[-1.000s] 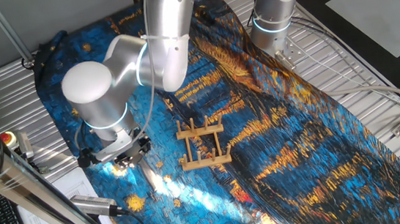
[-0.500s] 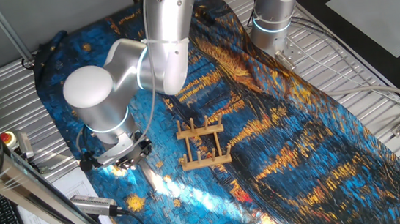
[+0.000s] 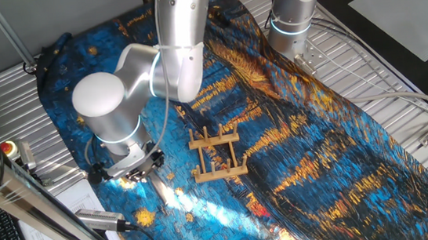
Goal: Put the knife on the knife rack
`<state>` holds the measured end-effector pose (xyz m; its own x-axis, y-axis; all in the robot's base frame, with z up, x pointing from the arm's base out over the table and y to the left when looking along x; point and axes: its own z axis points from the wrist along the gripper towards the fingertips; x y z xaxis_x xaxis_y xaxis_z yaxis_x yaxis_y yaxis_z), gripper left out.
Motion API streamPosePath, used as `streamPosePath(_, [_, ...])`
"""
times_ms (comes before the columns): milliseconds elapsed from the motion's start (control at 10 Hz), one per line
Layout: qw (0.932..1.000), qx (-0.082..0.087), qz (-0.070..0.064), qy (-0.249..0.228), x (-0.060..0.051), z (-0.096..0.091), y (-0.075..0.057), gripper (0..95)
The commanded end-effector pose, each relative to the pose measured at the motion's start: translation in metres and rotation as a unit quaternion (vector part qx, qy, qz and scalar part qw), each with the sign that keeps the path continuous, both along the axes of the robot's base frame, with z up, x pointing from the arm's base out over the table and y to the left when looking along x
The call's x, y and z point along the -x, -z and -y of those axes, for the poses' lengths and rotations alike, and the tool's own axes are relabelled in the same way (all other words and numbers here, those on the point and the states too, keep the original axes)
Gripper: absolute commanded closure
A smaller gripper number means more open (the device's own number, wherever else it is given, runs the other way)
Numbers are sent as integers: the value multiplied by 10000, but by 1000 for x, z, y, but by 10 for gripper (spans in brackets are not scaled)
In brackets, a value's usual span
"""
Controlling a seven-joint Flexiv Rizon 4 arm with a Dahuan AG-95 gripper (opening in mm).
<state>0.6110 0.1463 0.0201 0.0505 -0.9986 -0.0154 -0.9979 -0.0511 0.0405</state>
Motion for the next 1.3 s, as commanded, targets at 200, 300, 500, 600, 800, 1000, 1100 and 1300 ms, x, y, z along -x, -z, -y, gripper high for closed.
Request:
streamPosePath(200, [10000,-11,28,2,1,0,2,570])
streamPosePath(300, [10000,-21,34,19,1,0,4,570])
streamPosePath(500, [10000,-24,32,30,1,0,6,570])
streamPosePath(600, [10000,-21,31,42,2,0,8,570])
streamPosePath(800, [10000,-15,28,57,2,0,9,570])
streamPosePath(1000, [10000,-22,28,39,2,0,10,570])
streamPosePath(1100, [10000,-23,28,32,2,0,11,570])
streamPosePath(1300, [10000,-21,30,36,2,0,13,570])
